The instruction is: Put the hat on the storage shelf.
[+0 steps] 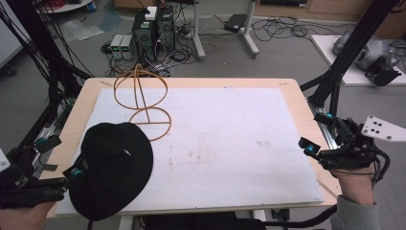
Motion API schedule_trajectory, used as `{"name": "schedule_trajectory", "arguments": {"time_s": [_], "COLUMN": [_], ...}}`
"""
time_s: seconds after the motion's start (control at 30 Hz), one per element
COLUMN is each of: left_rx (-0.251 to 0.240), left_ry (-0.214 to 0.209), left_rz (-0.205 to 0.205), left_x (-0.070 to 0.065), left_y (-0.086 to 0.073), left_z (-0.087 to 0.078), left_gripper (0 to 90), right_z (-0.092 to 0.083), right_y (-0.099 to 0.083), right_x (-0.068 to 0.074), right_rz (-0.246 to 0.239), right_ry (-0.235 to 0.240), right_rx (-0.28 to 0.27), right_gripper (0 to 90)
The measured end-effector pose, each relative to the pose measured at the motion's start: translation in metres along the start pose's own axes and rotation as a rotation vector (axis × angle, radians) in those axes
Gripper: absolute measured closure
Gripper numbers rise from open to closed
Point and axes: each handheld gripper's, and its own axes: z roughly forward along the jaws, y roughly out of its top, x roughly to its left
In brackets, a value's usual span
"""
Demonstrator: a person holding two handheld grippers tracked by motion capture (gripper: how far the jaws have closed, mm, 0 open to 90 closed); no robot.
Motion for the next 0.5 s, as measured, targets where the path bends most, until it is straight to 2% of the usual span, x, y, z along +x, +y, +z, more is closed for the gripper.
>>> {"name": "schedule_trajectory", "arguments": {"time_s": [0.2, 0.5], "left_rx": [0.001, 0.004], "left_ry": [0.025, 0.025], "left_rz": [0.012, 0.000], "left_x": [-0.0001, 0.0021], "left_y": [0.0000, -0.0014], "left_z": [-0.0031, -0.0037], "left_gripper": [1.8, 1.8], "right_z": [0.0005, 0.0064], "right_y": [-0.0008, -0.0021], "right_x": [0.0002, 0.0008], "right_rz": [0.003, -0.002], "right_ry": [-0.001, 0.007], "right_rx": [0.003, 0.018], "right_gripper": [3.1, 3.1]}}
